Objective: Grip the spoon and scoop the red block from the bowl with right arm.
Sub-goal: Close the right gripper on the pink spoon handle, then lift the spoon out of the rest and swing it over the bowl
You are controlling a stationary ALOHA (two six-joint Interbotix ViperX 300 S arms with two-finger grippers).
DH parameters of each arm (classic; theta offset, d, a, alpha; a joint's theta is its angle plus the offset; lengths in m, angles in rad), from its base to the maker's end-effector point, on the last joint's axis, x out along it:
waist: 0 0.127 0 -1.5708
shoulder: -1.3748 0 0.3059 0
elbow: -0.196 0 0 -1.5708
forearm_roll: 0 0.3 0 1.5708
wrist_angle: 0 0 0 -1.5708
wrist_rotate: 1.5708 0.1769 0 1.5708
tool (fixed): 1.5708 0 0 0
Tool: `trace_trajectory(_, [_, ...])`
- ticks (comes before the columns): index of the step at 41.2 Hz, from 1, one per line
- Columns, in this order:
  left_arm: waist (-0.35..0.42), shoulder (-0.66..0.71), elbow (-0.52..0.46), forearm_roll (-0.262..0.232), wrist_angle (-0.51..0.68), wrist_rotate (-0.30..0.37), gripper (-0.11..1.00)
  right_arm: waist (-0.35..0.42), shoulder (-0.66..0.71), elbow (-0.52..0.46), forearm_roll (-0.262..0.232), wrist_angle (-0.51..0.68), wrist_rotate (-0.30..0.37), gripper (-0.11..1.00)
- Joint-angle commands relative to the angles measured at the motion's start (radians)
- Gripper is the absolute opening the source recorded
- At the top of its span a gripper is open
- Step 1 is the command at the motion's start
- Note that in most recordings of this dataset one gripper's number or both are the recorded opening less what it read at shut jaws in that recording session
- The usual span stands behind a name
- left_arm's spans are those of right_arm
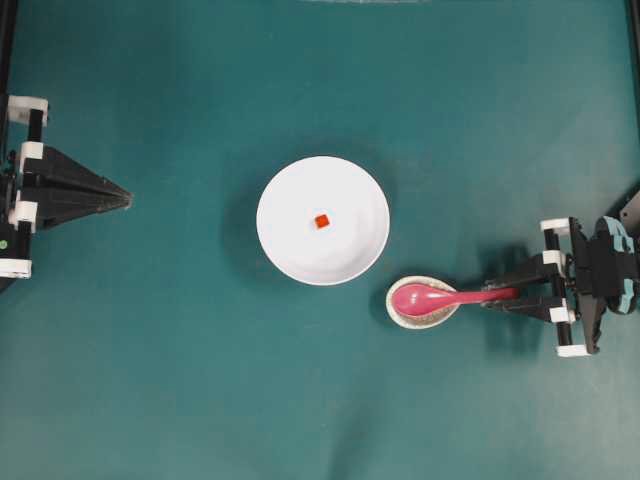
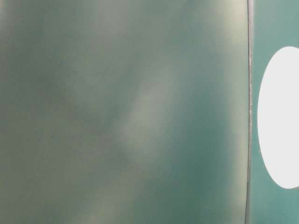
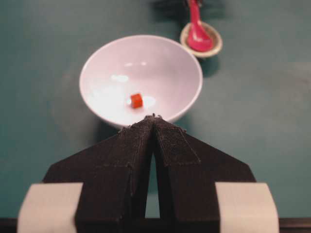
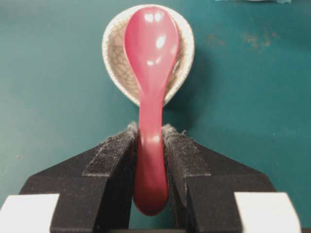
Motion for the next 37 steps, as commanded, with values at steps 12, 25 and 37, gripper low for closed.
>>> trace_trajectory(12, [0.002, 0.006, -0.026, 0.003, 0.008, 0.000, 0.00, 0.003, -0.006, -0.015, 0.002, -0.009, 0.011, 0.25])
trace_trajectory(25, [0.002, 0.006, -0.026, 0.003, 0.012, 0.002, 0.00, 0.003, -0.087, -0.029, 0.002, 0.029, 0.011, 0.25])
trace_trajectory(37, [0.002, 0.008, -0.026, 0.003, 0.034, 0.002, 0.00, -0.052, -0.293, -0.038, 0.003, 0.204, -0.017, 0.24])
